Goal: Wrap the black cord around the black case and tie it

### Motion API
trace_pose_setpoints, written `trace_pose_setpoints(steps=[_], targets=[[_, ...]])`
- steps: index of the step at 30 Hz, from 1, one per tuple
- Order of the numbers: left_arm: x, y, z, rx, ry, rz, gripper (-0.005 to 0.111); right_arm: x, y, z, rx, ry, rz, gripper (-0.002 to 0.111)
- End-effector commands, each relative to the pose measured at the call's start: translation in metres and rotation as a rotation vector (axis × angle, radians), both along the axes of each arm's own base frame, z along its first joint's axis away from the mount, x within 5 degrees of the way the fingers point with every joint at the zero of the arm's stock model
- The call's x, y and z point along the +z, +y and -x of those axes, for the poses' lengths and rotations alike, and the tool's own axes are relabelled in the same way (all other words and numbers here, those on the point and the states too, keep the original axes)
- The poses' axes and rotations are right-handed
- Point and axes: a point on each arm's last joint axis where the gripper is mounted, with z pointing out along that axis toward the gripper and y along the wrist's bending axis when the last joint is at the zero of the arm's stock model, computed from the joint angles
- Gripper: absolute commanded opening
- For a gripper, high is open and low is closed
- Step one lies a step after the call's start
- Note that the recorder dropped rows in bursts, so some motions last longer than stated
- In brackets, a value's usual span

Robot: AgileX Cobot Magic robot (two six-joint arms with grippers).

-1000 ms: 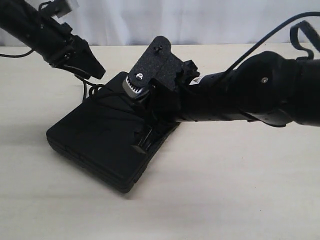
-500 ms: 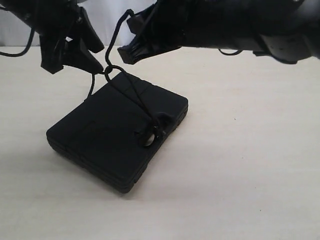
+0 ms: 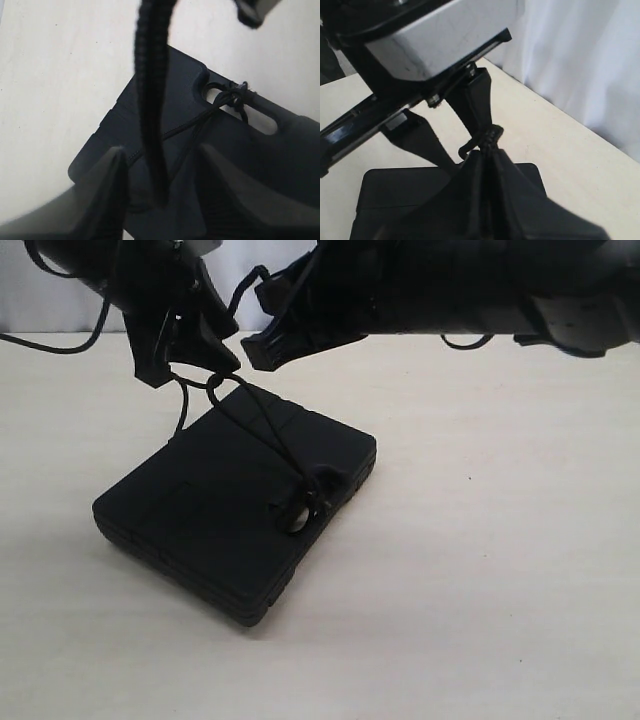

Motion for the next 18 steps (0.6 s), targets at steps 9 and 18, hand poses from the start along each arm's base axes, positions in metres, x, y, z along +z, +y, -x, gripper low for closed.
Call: trace_pose_setpoints(steps=[9,18], targets=[[0.007,0.004,0.001,0.146,0.047,0.023,0.000,0.003,-0.015,-0.005,-0.091,0.155,-0.115,0.054],[0.026,0.092,-0.015,0.724,0.063,0.212,0.000,-0.080,-0.072,-0.007,-0.357,0.687,0.092,0.065]])
